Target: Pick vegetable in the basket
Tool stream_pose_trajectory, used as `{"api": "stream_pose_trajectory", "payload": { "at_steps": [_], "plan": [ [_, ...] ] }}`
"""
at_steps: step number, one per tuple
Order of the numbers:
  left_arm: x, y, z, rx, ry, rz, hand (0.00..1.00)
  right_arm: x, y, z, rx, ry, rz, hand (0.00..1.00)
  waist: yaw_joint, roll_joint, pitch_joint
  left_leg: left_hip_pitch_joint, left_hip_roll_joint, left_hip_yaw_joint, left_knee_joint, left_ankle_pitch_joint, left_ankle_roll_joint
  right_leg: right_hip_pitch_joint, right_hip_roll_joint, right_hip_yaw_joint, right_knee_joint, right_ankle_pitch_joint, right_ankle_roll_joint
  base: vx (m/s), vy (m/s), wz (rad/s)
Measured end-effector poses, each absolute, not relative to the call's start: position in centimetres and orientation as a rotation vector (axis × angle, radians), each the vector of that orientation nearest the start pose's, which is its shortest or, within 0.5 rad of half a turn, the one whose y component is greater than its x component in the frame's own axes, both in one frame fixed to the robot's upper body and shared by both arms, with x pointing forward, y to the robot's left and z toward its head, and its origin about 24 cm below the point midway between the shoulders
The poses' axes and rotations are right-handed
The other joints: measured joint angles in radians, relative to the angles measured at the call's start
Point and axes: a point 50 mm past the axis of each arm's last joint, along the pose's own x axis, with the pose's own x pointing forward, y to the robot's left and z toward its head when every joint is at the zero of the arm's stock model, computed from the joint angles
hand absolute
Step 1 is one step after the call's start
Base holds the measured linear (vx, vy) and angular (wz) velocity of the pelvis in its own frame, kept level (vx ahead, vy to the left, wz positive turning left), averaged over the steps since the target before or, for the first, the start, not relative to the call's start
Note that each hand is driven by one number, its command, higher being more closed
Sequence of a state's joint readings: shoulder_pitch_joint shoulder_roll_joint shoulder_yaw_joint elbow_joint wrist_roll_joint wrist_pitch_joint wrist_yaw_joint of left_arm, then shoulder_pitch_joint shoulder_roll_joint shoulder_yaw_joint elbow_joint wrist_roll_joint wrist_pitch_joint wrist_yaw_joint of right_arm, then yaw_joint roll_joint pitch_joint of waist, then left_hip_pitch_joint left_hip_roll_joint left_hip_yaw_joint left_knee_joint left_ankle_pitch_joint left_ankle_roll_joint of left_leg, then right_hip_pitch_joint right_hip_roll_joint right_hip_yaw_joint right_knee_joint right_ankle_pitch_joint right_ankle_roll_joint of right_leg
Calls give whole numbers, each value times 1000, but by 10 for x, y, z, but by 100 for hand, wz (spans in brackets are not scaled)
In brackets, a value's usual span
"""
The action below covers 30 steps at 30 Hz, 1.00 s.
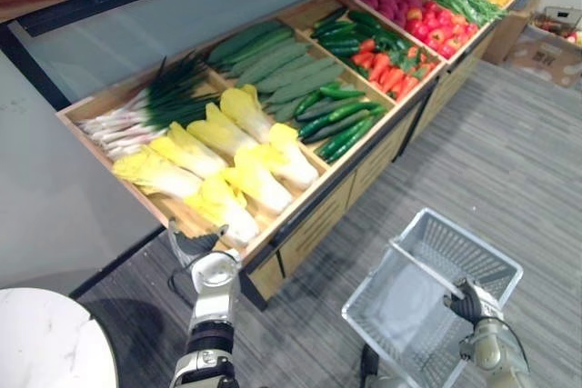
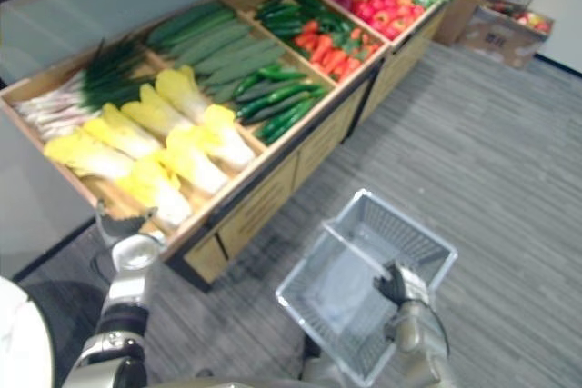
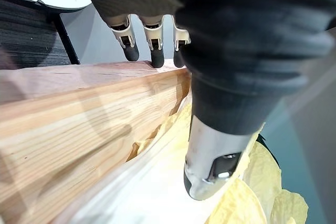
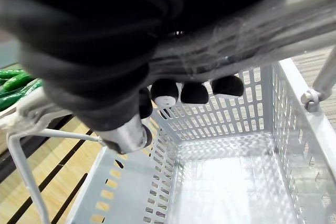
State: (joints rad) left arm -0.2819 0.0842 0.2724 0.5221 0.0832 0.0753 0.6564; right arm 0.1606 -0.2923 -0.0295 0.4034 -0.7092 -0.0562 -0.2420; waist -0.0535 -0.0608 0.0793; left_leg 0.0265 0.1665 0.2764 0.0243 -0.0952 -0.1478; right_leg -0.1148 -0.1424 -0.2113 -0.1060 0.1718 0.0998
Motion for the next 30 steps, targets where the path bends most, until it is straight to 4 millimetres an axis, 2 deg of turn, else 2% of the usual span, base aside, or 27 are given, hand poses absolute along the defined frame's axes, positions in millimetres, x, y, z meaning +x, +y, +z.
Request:
{"api": "stream_pose_trajectory", "payload": {
  "at_steps": [3, 6, 8, 22, 28, 30],
  "plan": [
    [277, 240, 5, 164, 263, 851, 0, 185, -248, -53, -1022, 409, -97, 100, 0, 0, 0, -2, 0, -6, 2, 0, 0, 1, 0, -2, 0, 0, 0, -6, -3, 4],
    [286, 230, 25, 170, 162, 803, 0, 185, -247, -53, -1019, 407, -98, 100, 0, 0, 0, -1, 0, -8, 3, 0, 0, 5, -1, -3, 0, 0, 0, 0, 0, 0],
    [289, 224, 29, 171, 143, 778, 0, 185, -246, -53, -1018, 406, -98, 100, 0, 0, 0, 1, 0, -8, 3, 0, 0, 7, -1, -3, 0, 0, 0, 0, 0, 0],
    [291, 213, 25, 162, 160, 727, 0, 184, -244, -53, -1040, 392, -109, 100, -4, -1, 0, 11, 1, 0, -1, -1, 0, 8, 2, 2, 0, 0, 0, 0, 0, -1],
    [291, 210, 17, 176, 197, 713, 0, 184, -244, -53, -1041, 392, -114, 100, -6, -1, -1, 11, 1, 13, -5, -3, 1, -1, 5, 13, 0, 0, 0, 3, 0, -6],
    [290, 211, 12, 182, 218, 712, 0, 183, -244, -54, -1040, 395, -113, 100, -16, -1, -1, 11, 1, 13, -5, -5, 2, -1, 4, 13, 0, 0, 0, 0, 0, 0]
  ]
}}
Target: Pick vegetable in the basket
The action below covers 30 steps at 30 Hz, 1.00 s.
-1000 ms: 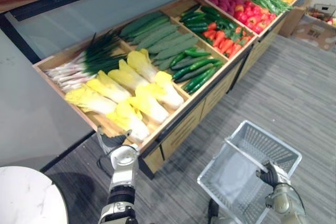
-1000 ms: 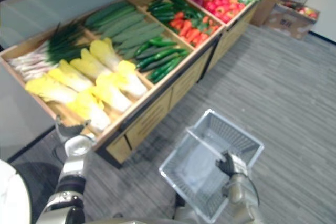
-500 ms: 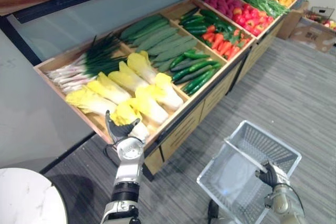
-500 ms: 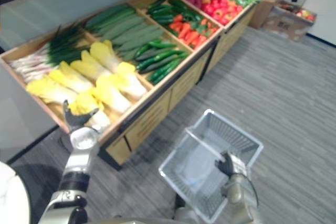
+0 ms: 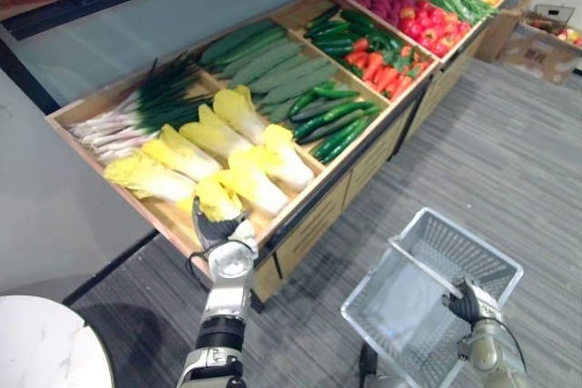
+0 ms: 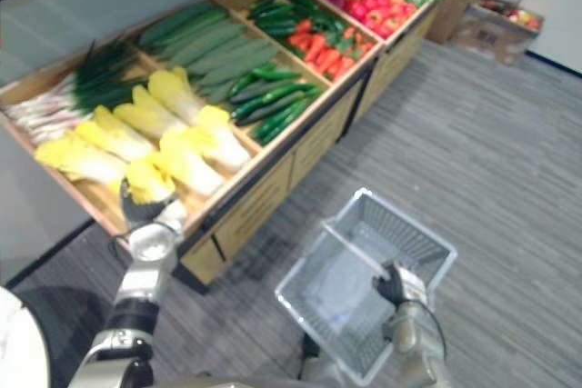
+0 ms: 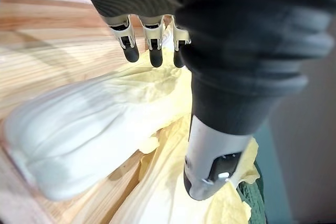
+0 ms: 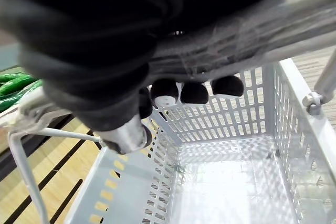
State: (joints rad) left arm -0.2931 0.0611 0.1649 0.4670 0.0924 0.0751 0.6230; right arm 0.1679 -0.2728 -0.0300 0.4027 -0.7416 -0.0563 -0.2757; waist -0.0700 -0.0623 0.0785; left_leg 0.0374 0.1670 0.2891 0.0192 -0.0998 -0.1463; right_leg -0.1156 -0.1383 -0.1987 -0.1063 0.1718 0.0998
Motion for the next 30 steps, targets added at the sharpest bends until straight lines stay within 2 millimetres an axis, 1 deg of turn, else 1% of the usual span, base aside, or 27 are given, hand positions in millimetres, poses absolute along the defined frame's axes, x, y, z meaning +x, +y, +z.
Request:
{"api": "stream_pose_trajectory", "payload": {
  "at_steps": [3, 7, 10, 19, 25, 28, 29, 30],
  "plan": [
    [289, 211, 8, 187, 236, 712, 0, 183, -244, -54, -1039, 395, -114, 100, -6, 0, 0, 0, 0, 0, 0, -1, 0, 0, 0, 0, 0, 0, 0, 0, 0, 0],
    [289, 211, 7, 189, 241, 714, 0, 182, -244, -54, -1040, 396, -115, 100, -6, -1, 0, 0, 0, 0, 0, -1, 0, -1, 0, 0, 0, 0, 0, 0, 0, 0],
    [289, 212, 3, 191, 266, 718, 0, 182, -244, -54, -1040, 395, -115, 100, -6, -1, 1, -1, 0, 0, -1, -1, 0, -2, 0, 0, 0, 0, 0, 0, 0, 0],
    [286, 218, -4, 192, 303, 757, 0, 183, -244, -54, -1040, 391, -116, 100, -5, -4, 2, -5, -2, 5, -16, 0, 0, -16, 1, 3, 0, 0, 0, 1, 0, 0],
    [295, 222, -2, 215, 316, 772, 0, 184, -243, -53, -1038, 380, -115, 100, -6, -13, 4, -19, -2, 10, -17, 0, 0, -34, 2, 12, 0, 0, 0, 4, -6, -2],
    [299, 224, 0, 207, 321, 787, 0, 184, -242, -53, -1037, 372, -112, 100, -6, -22, 10, -22, -3, 13, -18, 0, 0, -39, 2, 15, 0, 0, 0, -1, -7, -3],
    [300, 225, 1, 202, 319, 794, 100, 184, -241, -53, -1036, 370, -109, 100, -7, -25, 12, -22, -2, 14, -18, 0, 0, -40, 3, 16, -1, 0, 0, 0, 0, 0],
    [301, 226, 2, 200, 314, 799, 100, 184, -240, -53, -1037, 367, -107, 100, -7, -29, 14, -24, -3, 17, -17, 0, 0, -44, 3, 19, -1, 0, 0, -24, -16, -4]
  ]
}}
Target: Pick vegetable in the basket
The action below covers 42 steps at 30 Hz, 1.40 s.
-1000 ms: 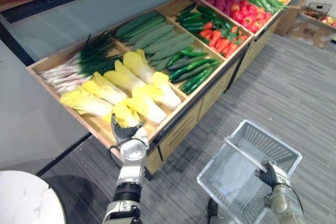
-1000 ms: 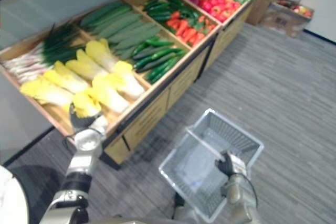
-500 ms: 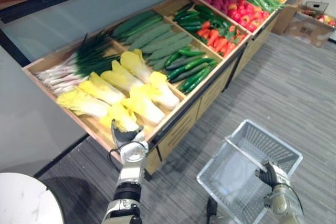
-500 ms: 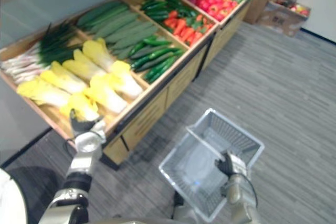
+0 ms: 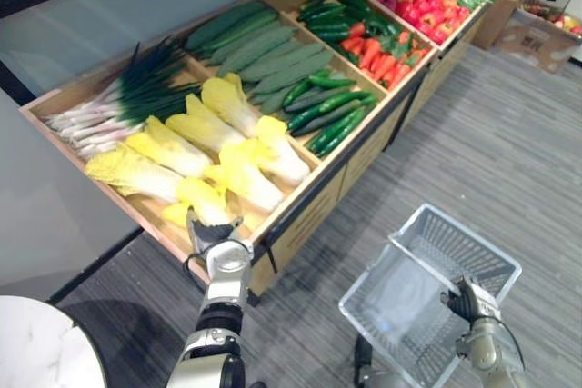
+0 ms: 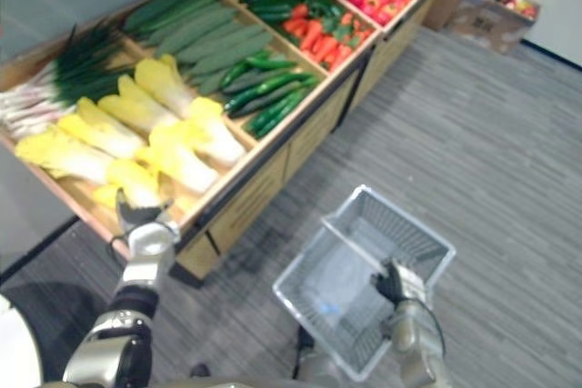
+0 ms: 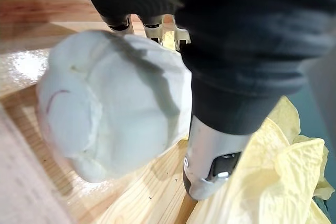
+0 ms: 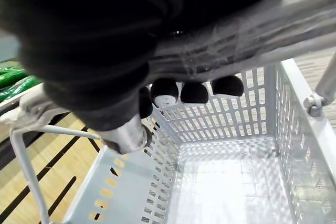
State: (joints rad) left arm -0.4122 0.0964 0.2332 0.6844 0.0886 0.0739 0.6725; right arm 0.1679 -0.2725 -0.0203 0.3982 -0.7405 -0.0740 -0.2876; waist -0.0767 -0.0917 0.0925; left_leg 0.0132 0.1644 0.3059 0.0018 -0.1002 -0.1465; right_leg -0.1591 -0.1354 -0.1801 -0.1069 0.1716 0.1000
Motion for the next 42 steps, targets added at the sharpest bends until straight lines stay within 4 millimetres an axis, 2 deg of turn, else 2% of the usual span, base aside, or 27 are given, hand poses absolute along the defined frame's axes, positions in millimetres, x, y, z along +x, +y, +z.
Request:
{"api": "stream_pose_trajectory", "payload": {
  "at_steps": [6, 14, 19, 31, 36, 42],
  "plan": [
    [303, 244, 10, 228, 294, 854, 100, 185, -240, -50, -1039, 350, -116, 100, 1, -6, 2, -19, -1, 13, 1, 0, 0, -27, 1, 16, 0, 2, 2, -15, -12, -6],
    [302, 245, 6, 210, 305, 855, 100, 185, -237, -51, -1041, 343, -104, 100, 0, -7, 3, -3, -4, 11, 0, 0, 0, -9, -2, 12, 0, 2, 2, 0, -1, 0],
    [304, 246, 6, 200, 312, 855, 100, 183, -234, -52, -1038, 326, -92, 100, 1, -21, 11, 9, -4, 9, 1, -1, 0, 5, -3, 11, -1, 2, 2, -15, -6, 0],
    [305, 242, 12, 177, 272, 841, 100, 183, -233, -54, -1038, 330, -86, 100, 0, -21, 11, 10, -5, -19, 5, 0, 0, 26, -10, -20, 0, 2, 2, -2, -4, 6],
    [301, 234, 23, 131, 192, 821, 100, 183, -232, -54, -1038, 335, -80, 100, 1, -20, 11, 8, -10, -43, 13, 0, 1, 41, -18, -41, 0, 2, 2, -15, 1, 13],
    [302, 226, 46, 80, 76, 811, 100, 184, -232, -54, -1038, 339, -71, 100, 9, -17, 10, 1, -12, -50, 30, -2, 3, 45, -23, -41, 1, 2, 2, -39, -4, 3]
  ]
}}
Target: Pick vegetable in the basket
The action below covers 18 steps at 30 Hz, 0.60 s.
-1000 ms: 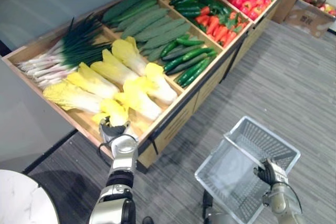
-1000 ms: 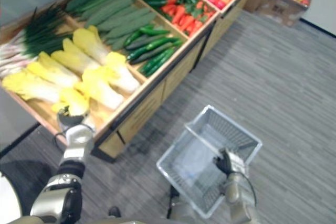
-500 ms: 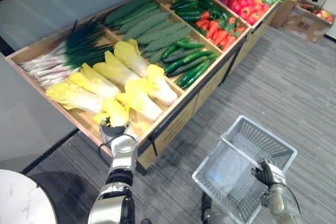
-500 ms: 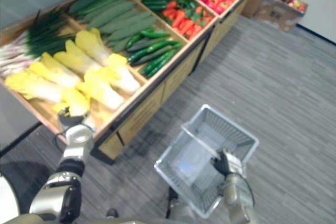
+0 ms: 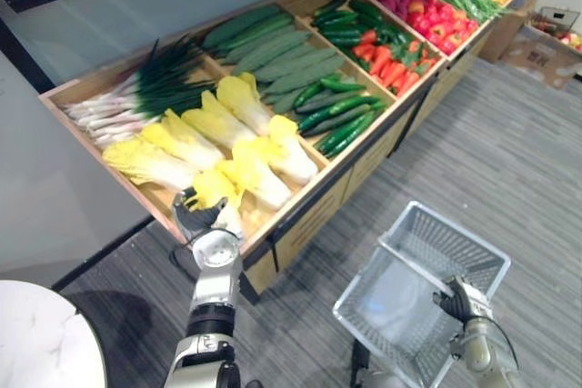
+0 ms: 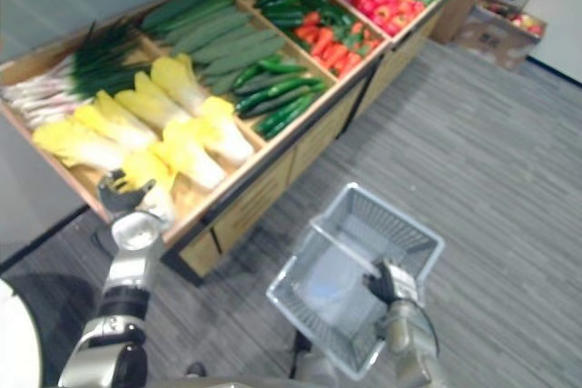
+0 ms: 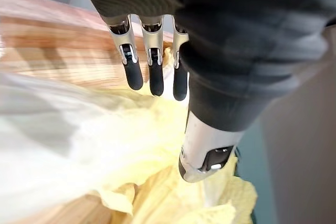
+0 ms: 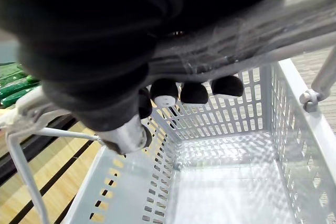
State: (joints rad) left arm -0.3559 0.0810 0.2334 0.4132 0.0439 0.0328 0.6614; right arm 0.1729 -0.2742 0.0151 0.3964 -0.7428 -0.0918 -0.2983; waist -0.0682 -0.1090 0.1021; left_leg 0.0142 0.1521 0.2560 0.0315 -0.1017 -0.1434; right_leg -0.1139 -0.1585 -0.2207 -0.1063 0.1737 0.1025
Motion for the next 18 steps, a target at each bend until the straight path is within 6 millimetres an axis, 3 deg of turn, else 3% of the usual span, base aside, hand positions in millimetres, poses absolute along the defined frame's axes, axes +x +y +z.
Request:
{"api": "stream_pose_trajectory", "payload": {
  "at_steps": [5, 6, 11, 18],
  "plan": [
    [302, 207, 51, 26, 47, 780, 100, 183, -235, -54, -1043, 346, -79, 100, 3, 15, -9, -11, 2, -10, 11, -2, 2, -1, 1, -3, 0, 0, 1, -23, -11, 3],
    [302, 204, 53, 15, 39, 776, 0, 182, -235, -54, -1044, 347, -81, 100, 4, 18, -10, -12, 2, -9, 11, -2, 2, -1, 1, -3, 0, 0, 1, 0, 0, 0],
    [300, 203, 51, 20, 41, 764, 0, 182, -236, -54, -1045, 347, -82, 100, 6, 21, -12, -12, 5, -8, 14, -2, 2, -2, 5, -1, 0, 0, 1, 0, 0, 0],
    [292, 211, 29, 48, 148, 790, 0, 182, -235, -54, -1066, 346, -73, 100, 15, 24, -14, -12, 8, -3, 23, -4, 1, -2, 8, 3, 0, 0, 0, -2, -2, 0]
  ]
}}
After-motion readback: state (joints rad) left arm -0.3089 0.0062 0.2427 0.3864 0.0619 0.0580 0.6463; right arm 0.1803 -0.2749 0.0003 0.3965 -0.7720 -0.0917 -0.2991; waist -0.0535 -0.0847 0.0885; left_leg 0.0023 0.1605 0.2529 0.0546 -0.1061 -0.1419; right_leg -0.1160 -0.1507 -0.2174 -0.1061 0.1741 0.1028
